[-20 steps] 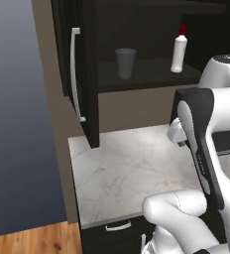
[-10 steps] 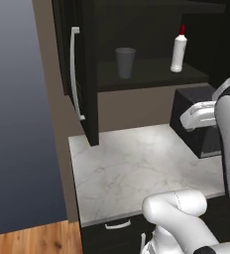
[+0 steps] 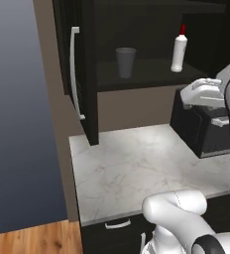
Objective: There is a bowl on the dining counter. Grab a lemon wedge from the fridge and place it in the bowl. Then get the liquor bottle and glass cup from the cabinet and place them next to the bowl.
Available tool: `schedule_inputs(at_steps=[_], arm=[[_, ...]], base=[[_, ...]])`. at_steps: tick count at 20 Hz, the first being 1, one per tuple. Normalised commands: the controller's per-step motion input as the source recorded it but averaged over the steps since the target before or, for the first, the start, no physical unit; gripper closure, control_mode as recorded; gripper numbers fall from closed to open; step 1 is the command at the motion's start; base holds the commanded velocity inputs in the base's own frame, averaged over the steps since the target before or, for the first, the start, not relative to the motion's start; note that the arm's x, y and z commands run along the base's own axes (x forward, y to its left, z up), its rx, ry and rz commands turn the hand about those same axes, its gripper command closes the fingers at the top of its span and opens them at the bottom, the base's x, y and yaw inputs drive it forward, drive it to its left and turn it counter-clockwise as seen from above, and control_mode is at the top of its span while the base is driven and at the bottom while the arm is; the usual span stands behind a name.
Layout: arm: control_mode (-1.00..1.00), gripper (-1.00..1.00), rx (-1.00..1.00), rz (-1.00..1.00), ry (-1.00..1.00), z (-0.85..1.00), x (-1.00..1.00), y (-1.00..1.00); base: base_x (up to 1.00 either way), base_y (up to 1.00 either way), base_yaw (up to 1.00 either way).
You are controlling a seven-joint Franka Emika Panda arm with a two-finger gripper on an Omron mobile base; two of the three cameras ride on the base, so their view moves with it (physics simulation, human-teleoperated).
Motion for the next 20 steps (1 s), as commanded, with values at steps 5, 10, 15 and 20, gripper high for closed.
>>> schedule_inputs(at_steps=[5,10,15,20], arm=[[-1.00,-1.00,0.06,-0.08,-0.10,0.30,0.52,0.20],[-1.00,-1.00,0.03,-0.10,-0.13,0.35,0.47,0.26],[-1.00,-1.00,0.07,-0.07,-0.05,0.26,0.61,0.04],[-1.00,-1.00,0.08,-0.01,0.00,0.16,0.70,0.00]], base=[[0.00,0.00,0.00],[0.00,0.00,0.00],[0.00,0.00,0.00],[0.00,0.00,0.00]])
